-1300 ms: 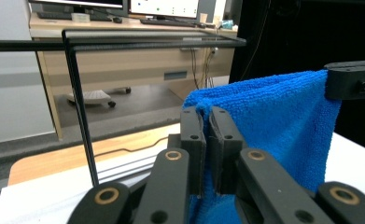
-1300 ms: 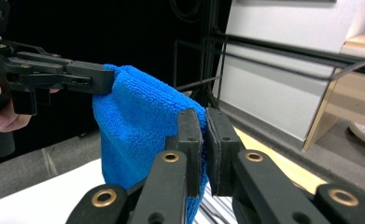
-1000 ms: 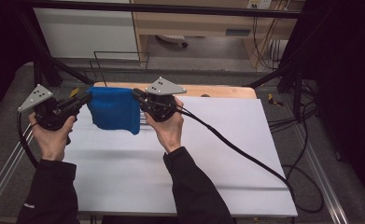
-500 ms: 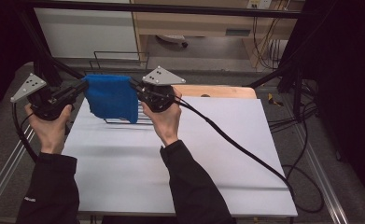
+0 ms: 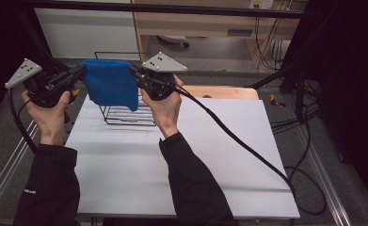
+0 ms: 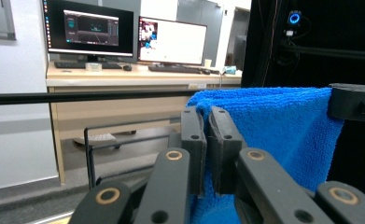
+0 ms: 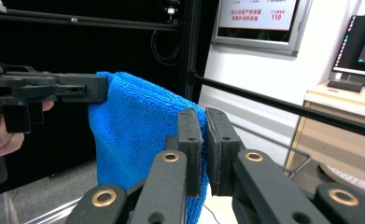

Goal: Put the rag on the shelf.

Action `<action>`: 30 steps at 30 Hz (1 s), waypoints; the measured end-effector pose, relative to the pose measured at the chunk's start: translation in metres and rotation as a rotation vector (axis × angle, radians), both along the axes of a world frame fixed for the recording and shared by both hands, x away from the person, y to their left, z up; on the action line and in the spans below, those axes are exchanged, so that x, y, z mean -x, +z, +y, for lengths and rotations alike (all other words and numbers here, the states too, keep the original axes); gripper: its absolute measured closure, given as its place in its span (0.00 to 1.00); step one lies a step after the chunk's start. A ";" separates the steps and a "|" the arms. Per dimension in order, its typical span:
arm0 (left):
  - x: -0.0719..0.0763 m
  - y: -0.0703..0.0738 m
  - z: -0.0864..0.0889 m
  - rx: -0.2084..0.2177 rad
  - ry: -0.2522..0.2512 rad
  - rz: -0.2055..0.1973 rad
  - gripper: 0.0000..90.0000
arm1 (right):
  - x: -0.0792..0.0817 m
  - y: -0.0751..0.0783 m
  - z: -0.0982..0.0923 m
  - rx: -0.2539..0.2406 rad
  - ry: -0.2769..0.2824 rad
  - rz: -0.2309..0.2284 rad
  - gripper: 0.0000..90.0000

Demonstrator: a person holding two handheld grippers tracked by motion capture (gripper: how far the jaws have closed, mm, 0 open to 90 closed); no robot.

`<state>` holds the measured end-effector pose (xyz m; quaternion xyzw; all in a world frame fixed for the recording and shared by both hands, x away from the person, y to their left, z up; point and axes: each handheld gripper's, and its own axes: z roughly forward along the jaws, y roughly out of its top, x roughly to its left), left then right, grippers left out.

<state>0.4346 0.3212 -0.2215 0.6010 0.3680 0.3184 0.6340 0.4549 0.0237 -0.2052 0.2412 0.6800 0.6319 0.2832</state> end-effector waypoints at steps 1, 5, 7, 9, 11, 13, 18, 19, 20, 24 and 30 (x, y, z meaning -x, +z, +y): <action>-0.001 0.001 0.000 0.004 0.002 -0.006 0.95 | -0.001 0.002 0.000 -0.001 0.000 -0.007 0.95; -0.004 0.007 0.001 0.016 0.008 -0.021 0.95 | -0.003 0.009 0.003 0.003 -0.007 -0.024 0.95; -0.007 0.010 0.002 0.024 0.007 -0.023 0.95 | -0.005 0.013 0.004 -0.001 -0.009 -0.030 0.95; -0.009 0.014 0.002 0.027 0.012 -0.026 0.95 | -0.007 0.016 0.004 -0.006 -0.012 -0.035 0.95; -0.011 0.018 0.001 0.026 0.017 -0.032 0.95 | -0.009 0.020 0.005 -0.010 -0.015 -0.037 0.95; -0.013 0.022 0.001 0.024 0.021 -0.040 0.95 | -0.012 0.024 0.006 -0.012 -0.019 -0.042 0.95; -0.018 0.028 -0.001 0.029 0.024 -0.048 0.95 | -0.016 0.032 0.005 -0.023 -0.022 -0.044 0.95; -0.019 0.029 -0.001 0.030 0.026 -0.048 0.95 | -0.017 0.032 0.005 -0.023 -0.022 -0.047 0.95; -0.021 0.030 -0.002 0.031 0.027 -0.048 0.95 | -0.018 0.033 0.005 -0.022 -0.023 -0.050 0.95; -0.025 0.033 -0.003 0.040 0.030 -0.053 0.95 | -0.021 0.037 0.004 -0.025 -0.028 -0.054 0.95; -0.033 0.038 -0.005 0.044 0.036 -0.060 0.95 | -0.028 0.043 0.004 -0.029 -0.032 -0.060 0.95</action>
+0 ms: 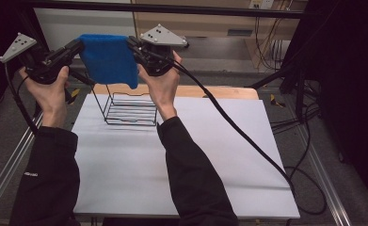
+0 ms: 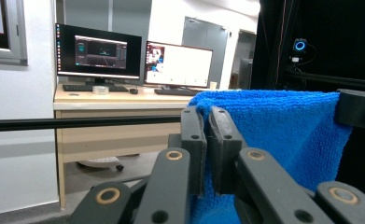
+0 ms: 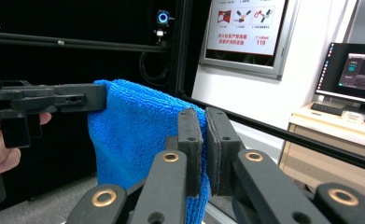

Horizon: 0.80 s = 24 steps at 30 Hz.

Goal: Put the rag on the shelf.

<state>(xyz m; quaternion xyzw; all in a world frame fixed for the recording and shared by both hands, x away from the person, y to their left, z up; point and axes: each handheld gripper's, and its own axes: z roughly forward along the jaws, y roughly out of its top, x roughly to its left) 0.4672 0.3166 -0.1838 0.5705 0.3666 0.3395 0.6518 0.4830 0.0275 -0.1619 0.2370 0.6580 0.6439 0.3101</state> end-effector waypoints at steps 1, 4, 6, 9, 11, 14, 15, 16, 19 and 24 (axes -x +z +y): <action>-0.001 0.001 0.000 0.000 0.002 -0.004 0.95 | -0.001 0.001 0.000 0.000 -0.002 0.000 0.95; -0.004 0.004 0.000 0.002 0.007 -0.014 0.95 | -0.003 0.004 0.001 0.005 -0.007 -0.007 0.95; -0.006 0.007 0.000 0.004 0.012 -0.017 0.95 | -0.005 0.006 0.002 0.010 -0.010 -0.015 0.95; -0.009 0.010 0.001 0.013 0.015 -0.023 0.95 | -0.008 0.011 0.004 0.008 -0.014 -0.021 0.95; -0.012 0.013 0.001 0.018 0.019 -0.025 0.95 | -0.010 0.015 0.005 0.011 -0.017 -0.027 0.95; -0.017 0.016 0.001 0.020 0.025 -0.022 0.95 | -0.014 0.019 0.007 0.013 -0.024 -0.034 0.95; -0.018 0.017 0.001 0.017 0.027 -0.024 0.95 | -0.016 0.020 0.007 0.015 -0.026 -0.034 0.95; -0.019 0.019 0.000 0.018 0.027 -0.027 0.95 | -0.017 0.021 0.007 0.019 -0.029 -0.036 0.95; -0.024 0.021 -0.002 0.010 0.032 -0.030 0.95 | -0.023 0.022 0.006 0.015 -0.035 -0.034 0.95; -0.033 0.021 -0.004 0.008 0.039 -0.029 0.95 | -0.034 0.021 0.005 0.021 -0.046 -0.022 0.95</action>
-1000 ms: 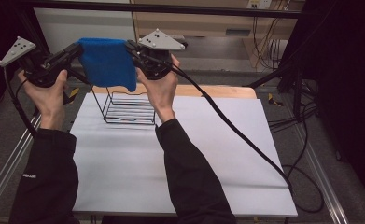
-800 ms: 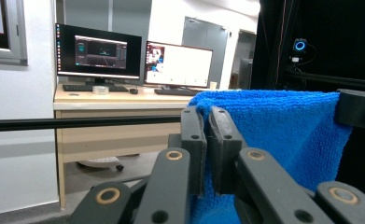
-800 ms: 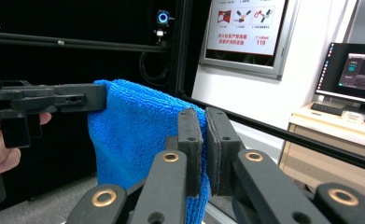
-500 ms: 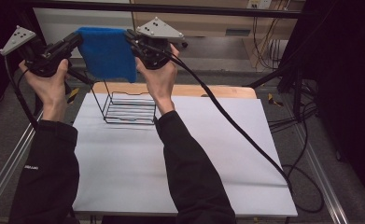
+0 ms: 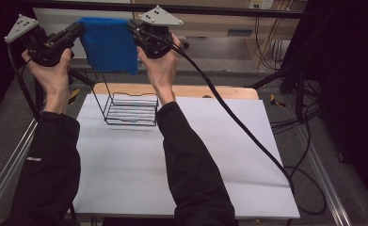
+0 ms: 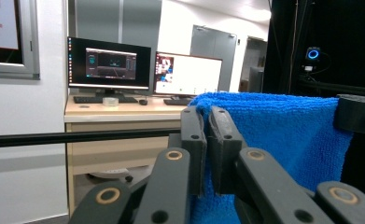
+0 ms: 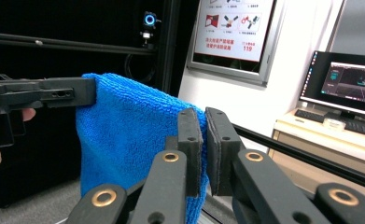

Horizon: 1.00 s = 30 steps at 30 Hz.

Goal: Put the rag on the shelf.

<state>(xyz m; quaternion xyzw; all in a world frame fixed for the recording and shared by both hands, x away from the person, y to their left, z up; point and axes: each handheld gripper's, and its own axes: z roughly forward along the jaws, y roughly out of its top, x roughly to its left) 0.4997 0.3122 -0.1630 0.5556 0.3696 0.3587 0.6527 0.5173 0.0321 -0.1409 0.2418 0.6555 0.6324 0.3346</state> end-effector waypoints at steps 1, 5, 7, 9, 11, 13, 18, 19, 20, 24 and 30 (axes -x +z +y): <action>-0.002 0.000 0.000 0.002 0.000 0.001 0.95 | -0.002 0.000 0.000 0.001 -0.003 -0.003 0.95; -0.008 -0.002 -0.001 0.006 0.000 0.001 0.95 | -0.010 0.001 0.000 0.011 -0.008 -0.005 0.95; -0.010 -0.003 -0.001 -0.002 0.009 0.001 0.95 | -0.013 0.001 0.000 0.002 -0.006 -0.001 0.95; -0.014 -0.005 -0.001 -0.004 0.013 0.009 0.95 | -0.016 -0.001 0.002 0.012 -0.013 -0.003 0.95; -0.015 -0.007 0.000 -0.003 0.009 0.016 0.95 | -0.020 -0.004 0.002 0.021 -0.017 0.013 0.95; -0.016 -0.010 0.000 -0.018 0.011 0.011 0.95 | -0.022 -0.007 0.003 0.039 -0.020 0.010 0.95; -0.019 -0.017 0.003 -0.024 0.014 0.026 0.95 | -0.025 -0.012 0.006 0.055 -0.016 0.023 0.95; -0.020 -0.019 0.004 -0.028 0.012 0.027 0.95 | -0.026 -0.013 0.007 0.063 -0.017 0.027 0.95; -0.020 -0.021 0.005 -0.031 0.008 0.030 0.95 | -0.026 -0.015 0.007 0.070 -0.018 0.033 0.95; -0.020 -0.030 0.005 -0.041 -0.001 0.047 0.95 | -0.027 -0.023 0.007 0.083 -0.018 0.057 0.95; -0.015 -0.046 0.008 -0.051 -0.023 0.070 0.95 | -0.023 -0.035 0.005 0.099 -0.005 0.096 0.95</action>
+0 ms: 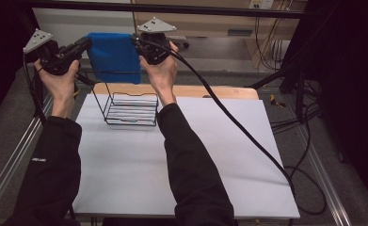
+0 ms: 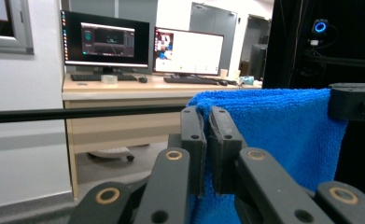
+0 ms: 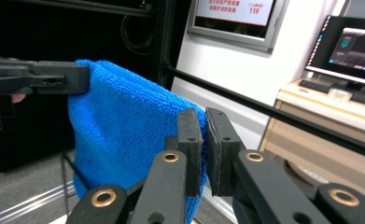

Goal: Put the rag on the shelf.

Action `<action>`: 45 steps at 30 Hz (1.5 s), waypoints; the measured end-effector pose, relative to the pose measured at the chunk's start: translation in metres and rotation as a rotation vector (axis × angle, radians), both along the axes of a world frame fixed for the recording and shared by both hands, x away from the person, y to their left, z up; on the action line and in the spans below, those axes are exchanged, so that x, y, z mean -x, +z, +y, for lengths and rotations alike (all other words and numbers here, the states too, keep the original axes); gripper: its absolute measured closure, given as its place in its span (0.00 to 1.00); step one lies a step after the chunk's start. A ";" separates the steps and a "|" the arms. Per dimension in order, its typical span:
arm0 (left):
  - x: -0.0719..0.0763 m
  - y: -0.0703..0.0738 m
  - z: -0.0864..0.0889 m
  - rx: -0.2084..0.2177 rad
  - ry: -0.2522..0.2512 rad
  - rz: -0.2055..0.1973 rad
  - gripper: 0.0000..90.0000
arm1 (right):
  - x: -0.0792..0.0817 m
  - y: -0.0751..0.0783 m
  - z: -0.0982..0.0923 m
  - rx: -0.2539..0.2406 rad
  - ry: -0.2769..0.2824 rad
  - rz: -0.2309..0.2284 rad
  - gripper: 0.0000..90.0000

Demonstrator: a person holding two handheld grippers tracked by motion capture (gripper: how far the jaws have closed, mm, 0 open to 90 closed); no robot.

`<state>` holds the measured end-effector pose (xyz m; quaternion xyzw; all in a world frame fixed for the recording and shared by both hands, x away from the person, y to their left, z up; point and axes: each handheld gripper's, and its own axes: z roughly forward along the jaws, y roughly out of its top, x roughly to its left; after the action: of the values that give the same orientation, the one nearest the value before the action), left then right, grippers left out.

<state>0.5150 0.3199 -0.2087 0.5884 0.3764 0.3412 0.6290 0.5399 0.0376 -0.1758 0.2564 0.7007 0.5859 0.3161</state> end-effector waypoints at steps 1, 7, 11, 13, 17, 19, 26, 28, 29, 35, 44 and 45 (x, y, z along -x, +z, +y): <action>0.001 -0.002 0.000 -0.004 -0.004 0.002 0.95 | 0.001 -0.002 0.000 0.001 0.003 0.002 0.95; 0.007 -0.011 0.003 -0.009 -0.019 0.014 0.95 | 0.007 -0.013 -0.002 0.010 0.024 0.027 0.95; 0.010 -0.015 0.007 -0.013 -0.028 0.025 0.94 | 0.011 -0.014 -0.003 0.006 0.052 0.051 0.95; 0.011 -0.017 0.009 -0.015 -0.032 0.040 0.94 | 0.014 -0.015 -0.002 0.019 0.063 0.057 0.95; 0.014 -0.022 0.012 -0.007 -0.042 0.051 0.94 | 0.018 -0.017 0.000 0.038 0.080 0.072 0.95; 0.017 -0.023 0.014 -0.009 -0.049 0.050 0.94 | 0.019 -0.018 0.000 0.048 0.087 0.082 0.95; 0.028 -0.026 0.017 -0.029 -0.082 0.081 0.94 | 0.026 -0.020 -0.002 0.062 0.110 0.125 0.95; 0.029 -0.028 0.017 -0.038 -0.088 0.099 0.93 | 0.027 -0.022 -0.003 0.068 0.113 0.144 0.95; 0.031 -0.029 0.017 -0.043 -0.089 0.102 0.93 | 0.028 -0.024 -0.003 0.073 0.117 0.148 0.95; 0.036 -0.033 0.018 -0.074 -0.087 0.143 0.92 | 0.034 -0.031 -0.002 0.109 0.132 0.176 0.94; 0.043 -0.036 0.022 -0.113 -0.079 0.211 0.89 | 0.035 -0.043 0.000 0.133 0.154 0.209 0.94; 0.044 -0.035 0.022 -0.124 -0.074 0.215 0.88 | 0.035 -0.044 0.000 0.136 0.153 0.211 0.94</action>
<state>0.4714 0.3421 -0.2440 0.6727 0.3978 0.2753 0.5598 0.5053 0.0378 -0.2203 0.2401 0.7857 0.5293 0.2118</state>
